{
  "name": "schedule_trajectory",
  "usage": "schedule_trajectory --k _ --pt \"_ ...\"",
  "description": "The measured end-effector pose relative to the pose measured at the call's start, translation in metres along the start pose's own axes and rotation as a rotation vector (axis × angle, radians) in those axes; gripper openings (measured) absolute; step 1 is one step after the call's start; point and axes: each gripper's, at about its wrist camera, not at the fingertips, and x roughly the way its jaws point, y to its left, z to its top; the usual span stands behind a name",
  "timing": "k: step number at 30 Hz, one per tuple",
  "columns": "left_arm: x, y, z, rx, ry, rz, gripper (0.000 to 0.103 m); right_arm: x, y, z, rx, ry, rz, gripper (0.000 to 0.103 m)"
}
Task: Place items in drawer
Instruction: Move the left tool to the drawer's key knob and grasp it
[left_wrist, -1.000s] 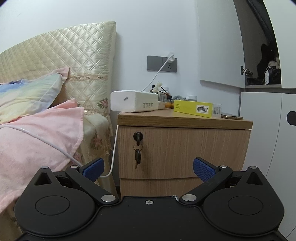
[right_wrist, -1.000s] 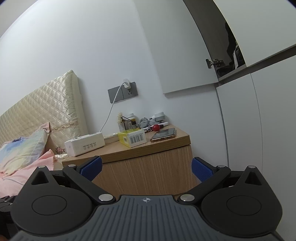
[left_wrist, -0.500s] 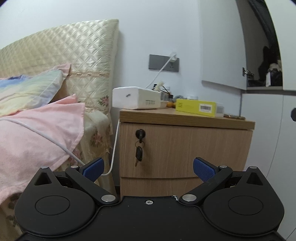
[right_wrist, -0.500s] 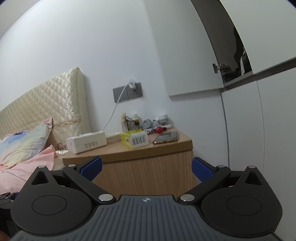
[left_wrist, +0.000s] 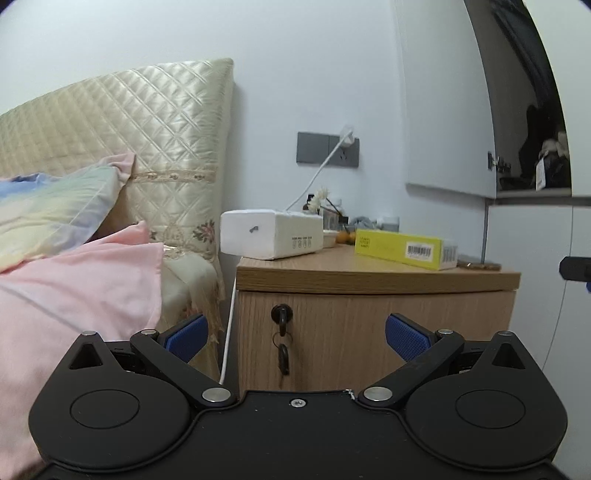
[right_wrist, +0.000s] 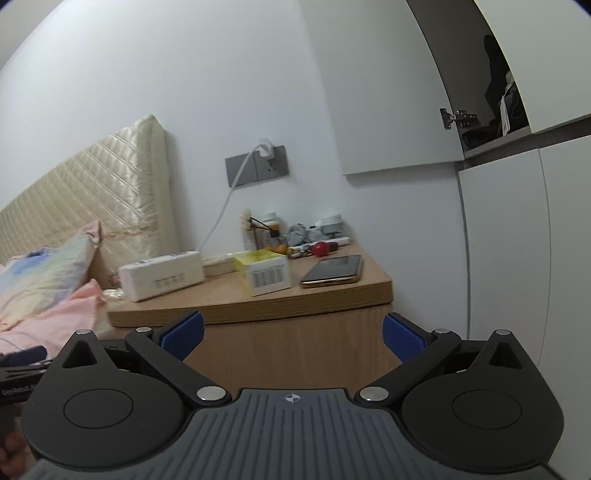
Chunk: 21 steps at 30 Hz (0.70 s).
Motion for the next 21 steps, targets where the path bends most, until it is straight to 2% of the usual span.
schedule_trajectory --k 5,9,18,21 --pt "0.032 0.01 0.001 -0.039 0.023 -0.006 0.102 0.03 -0.018 0.001 -0.015 0.03 -0.004 0.103" --pt "0.06 0.015 -0.003 -0.02 0.045 0.001 0.102 0.054 -0.032 0.002 -0.028 0.054 -0.006 0.103" --pt "0.125 0.035 -0.016 -0.031 0.099 -0.002 0.101 0.101 -0.069 -0.025 0.021 0.107 0.033 0.103" --pt "0.138 0.04 -0.018 -0.019 0.113 -0.001 0.103 0.112 -0.064 -0.038 -0.026 0.114 0.051 0.103"
